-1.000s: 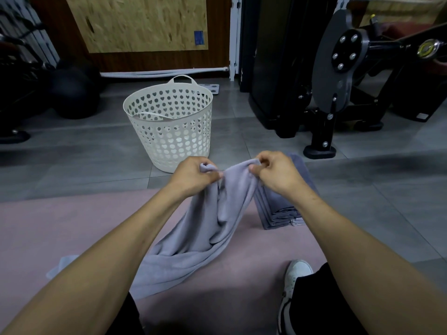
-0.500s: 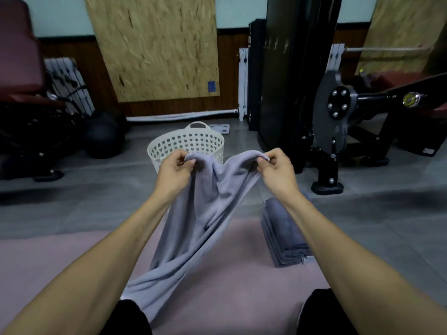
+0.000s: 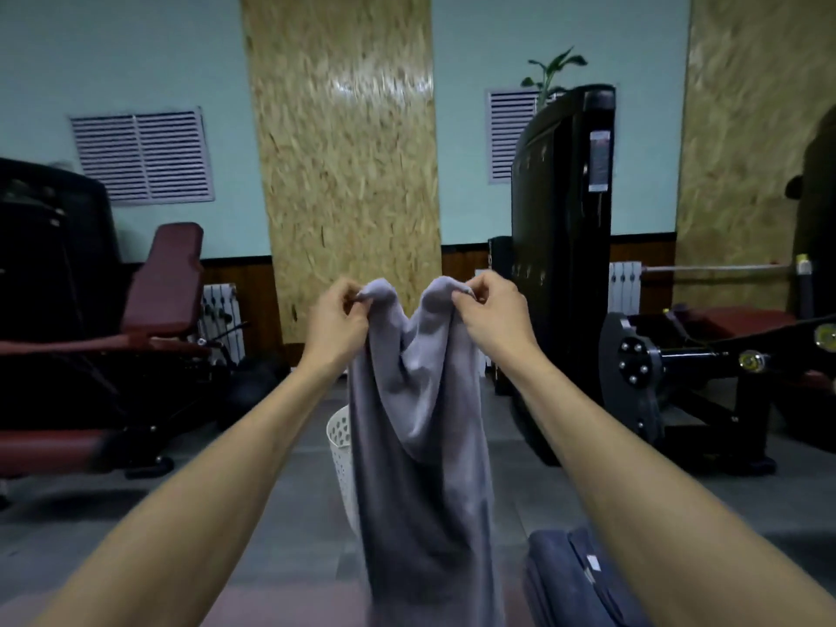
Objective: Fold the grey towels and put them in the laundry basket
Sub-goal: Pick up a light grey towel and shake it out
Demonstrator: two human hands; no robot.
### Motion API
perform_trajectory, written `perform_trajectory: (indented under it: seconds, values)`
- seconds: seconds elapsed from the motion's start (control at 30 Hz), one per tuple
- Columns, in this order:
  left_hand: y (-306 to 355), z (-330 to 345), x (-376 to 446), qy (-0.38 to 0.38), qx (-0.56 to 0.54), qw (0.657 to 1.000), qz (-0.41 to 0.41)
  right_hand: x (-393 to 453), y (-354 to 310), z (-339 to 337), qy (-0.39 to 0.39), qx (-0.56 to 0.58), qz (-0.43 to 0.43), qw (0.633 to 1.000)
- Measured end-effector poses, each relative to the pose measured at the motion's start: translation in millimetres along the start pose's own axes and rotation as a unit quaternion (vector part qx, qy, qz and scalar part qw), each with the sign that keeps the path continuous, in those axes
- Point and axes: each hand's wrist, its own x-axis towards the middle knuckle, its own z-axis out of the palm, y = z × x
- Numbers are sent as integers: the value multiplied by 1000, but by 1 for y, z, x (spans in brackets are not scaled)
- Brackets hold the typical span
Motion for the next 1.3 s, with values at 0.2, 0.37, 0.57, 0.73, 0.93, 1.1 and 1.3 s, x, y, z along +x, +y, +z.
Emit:
perform_trajectory:
  seconds: [0.2,0.37,0.57,0.73,0.93,1.1,1.3]
  values:
    - [27,-14,-2,28,-17,999,-5,3,-30,-25,74,-66,-40,994]
    - [51,-18,1,79,-104,991,29,0,-46,-37,149,-30,-87,985]
    - [59,-10,6,115,-156,980,46,8,-49,-30,207,14,-116,971]
    - [15,6,17,48,-98,994,11,29,-9,-7,140,-11,13,990]
    - [-71,37,84,-113,108,981,-115,79,37,28,-9,-37,219,975]
    - [-79,48,144,-51,-12,988,-144,132,55,38,40,2,128,991]
    - [-85,35,195,18,-95,989,-109,179,58,49,61,47,60,995]
